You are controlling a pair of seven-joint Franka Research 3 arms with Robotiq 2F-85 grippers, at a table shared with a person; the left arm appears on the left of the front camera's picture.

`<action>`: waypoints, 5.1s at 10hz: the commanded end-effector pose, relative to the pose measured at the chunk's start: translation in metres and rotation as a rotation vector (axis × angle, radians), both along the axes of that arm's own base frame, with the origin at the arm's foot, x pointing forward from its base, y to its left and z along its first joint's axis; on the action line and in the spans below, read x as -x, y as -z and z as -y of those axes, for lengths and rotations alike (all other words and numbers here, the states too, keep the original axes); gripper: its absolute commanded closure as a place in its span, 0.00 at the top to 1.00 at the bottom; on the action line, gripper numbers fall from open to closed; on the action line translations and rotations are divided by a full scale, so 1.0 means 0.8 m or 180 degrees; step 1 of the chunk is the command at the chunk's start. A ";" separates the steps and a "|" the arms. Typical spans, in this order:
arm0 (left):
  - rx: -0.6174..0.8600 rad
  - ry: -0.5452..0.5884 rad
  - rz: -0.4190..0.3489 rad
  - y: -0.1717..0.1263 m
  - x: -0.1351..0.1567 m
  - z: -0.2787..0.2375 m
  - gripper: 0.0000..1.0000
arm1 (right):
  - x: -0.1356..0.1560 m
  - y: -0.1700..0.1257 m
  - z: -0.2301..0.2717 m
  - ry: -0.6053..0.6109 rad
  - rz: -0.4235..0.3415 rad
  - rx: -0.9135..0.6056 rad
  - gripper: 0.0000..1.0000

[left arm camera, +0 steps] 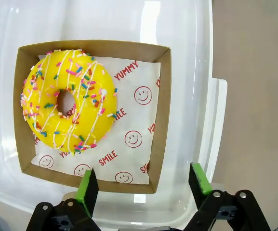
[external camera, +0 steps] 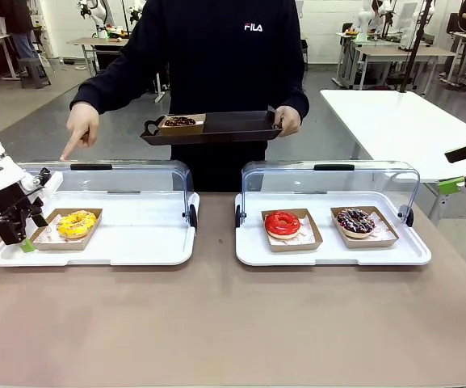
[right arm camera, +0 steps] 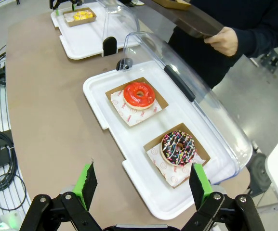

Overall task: Provide the desired donut to the person.
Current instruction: Pick up and lift the Paper togo box containing the Donut pointed at by the person, then place the picked Paper togo box onto the Handle tray extended by the person.

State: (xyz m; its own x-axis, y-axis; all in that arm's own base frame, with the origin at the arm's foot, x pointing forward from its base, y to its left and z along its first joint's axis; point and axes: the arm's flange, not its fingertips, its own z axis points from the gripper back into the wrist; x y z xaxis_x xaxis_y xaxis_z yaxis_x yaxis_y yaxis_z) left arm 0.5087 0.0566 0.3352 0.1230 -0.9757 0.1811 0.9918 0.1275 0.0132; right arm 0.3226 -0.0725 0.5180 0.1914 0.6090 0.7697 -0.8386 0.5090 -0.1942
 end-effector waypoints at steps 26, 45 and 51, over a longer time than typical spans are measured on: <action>-0.0079 0.0309 0.1247 -0.224 0.319 0.057 0.00 | -0.003 0.002 0.000 -0.0031 0.0020 -0.0065 1.00; -0.0027 0.0334 0.1313 -0.294 0.288 0.051 0.00 | -0.003 0.002 0.000 -0.0031 0.0020 -0.0065 1.00; -0.0027 0.0334 0.1313 -0.294 0.288 0.051 0.00 | -0.003 0.002 0.000 -0.0031 0.0020 -0.0065 1.00</action>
State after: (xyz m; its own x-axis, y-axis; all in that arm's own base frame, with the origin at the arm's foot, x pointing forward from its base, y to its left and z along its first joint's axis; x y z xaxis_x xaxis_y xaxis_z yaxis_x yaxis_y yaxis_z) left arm 0.2775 0.0166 0.5683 -0.0798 -0.9781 0.1924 0.9161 0.0041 0.4010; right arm 0.3229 -0.0725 0.5175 0.1931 0.6094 0.7690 -0.8388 0.5092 -0.1929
